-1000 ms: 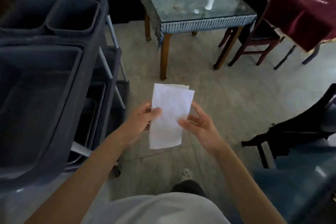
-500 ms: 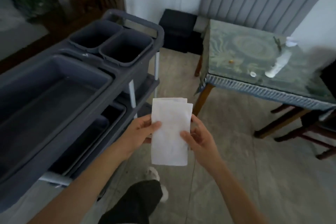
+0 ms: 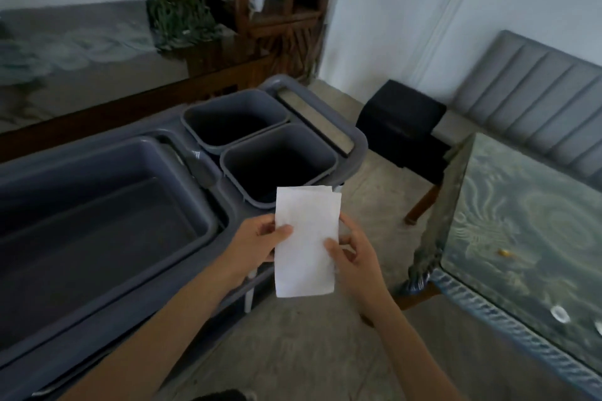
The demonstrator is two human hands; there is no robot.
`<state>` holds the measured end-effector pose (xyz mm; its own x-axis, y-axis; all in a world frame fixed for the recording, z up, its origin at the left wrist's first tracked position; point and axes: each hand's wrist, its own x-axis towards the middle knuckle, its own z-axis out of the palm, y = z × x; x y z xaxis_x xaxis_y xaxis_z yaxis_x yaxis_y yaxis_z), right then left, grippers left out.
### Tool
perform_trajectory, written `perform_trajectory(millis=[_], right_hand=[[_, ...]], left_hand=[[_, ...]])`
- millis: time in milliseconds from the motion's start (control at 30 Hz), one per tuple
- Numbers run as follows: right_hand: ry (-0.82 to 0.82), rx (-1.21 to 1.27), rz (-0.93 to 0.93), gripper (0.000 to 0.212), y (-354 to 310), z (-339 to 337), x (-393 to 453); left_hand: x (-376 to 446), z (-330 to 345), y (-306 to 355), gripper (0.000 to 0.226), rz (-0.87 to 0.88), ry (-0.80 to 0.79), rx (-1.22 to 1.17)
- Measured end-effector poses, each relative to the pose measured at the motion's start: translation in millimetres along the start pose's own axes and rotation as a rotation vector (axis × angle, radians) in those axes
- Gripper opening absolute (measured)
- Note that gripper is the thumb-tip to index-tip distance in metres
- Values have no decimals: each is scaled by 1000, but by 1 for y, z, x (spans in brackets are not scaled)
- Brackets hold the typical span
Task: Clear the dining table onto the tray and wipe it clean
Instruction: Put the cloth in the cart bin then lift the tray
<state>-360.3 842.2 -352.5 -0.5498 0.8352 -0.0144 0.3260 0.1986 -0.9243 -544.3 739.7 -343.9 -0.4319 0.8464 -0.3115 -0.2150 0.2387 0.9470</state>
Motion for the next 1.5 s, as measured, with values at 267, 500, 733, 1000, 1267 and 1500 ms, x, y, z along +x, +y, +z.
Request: perform_trajectory(millis=[267,500,733,1000,1267,1500], right_hand=[[-139,-129,44,46,22,-4,135],[-358,-277,-93,48,38,-20,216],[-508,-478,-635,51,53,-41,265],[-728,-700,-839,93,59,-26,285],[-759,-765,-1015,132,60,-17,265],[-685,-922,-1113,118,67,4,270]], left_hand=[[94,7,18,19,3,342,373],[141,29,16,55,-35,570,668],[143,61,14,91,7,834,1060],[149,80,1,64,191,884,1340],[138,72,-29,118,2,476,1626],[156,79,-41,111,47,600,1573]])
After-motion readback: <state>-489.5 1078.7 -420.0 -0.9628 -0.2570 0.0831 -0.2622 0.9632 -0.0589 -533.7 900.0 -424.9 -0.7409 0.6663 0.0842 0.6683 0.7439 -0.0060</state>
